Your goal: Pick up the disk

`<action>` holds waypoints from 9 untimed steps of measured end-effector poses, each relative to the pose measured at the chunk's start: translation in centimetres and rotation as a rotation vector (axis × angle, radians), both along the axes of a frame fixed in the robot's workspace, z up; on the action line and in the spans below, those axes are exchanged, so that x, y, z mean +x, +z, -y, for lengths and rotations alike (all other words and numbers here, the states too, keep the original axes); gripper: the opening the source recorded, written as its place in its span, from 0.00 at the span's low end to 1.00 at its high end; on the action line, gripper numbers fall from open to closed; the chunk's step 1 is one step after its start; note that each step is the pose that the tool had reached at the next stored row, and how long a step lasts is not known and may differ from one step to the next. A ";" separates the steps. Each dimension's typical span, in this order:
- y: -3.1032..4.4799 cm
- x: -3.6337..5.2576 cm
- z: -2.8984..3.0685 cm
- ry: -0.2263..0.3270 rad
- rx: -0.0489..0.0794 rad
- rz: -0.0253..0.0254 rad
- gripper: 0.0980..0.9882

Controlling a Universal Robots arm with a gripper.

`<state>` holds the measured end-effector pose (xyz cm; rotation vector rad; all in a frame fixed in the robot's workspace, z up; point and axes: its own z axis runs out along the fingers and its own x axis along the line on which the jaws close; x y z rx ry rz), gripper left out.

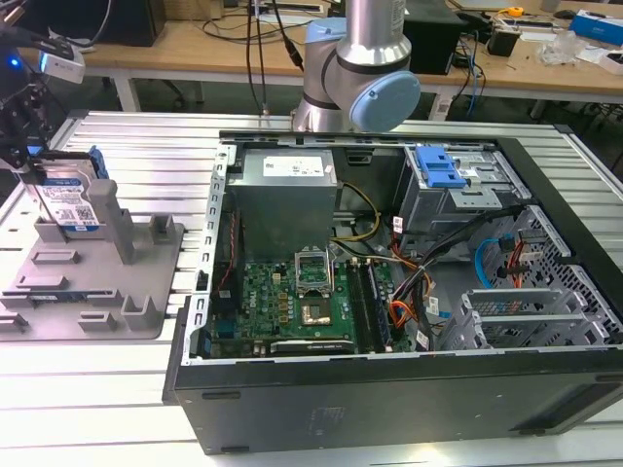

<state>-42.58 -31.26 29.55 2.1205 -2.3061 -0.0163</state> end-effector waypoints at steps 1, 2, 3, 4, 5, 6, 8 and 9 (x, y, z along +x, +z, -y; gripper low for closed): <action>0.00 0.00 0.00 0.000 0.000 -0.0001 0.35; -0.01 0.00 0.00 0.000 0.000 0.0000 0.35; -0.02 0.00 0.00 0.000 0.000 -0.0001 0.35; -0.04 0.00 0.00 0.000 0.000 0.0000 0.35; -0.07 0.00 0.00 0.000 0.000 0.0001 0.35; -0.08 0.00 0.00 0.000 0.000 0.0000 0.35; -0.12 0.00 0.00 0.000 0.000 -0.0002 0.33; -0.14 0.00 0.00 0.000 0.000 -0.0001 0.30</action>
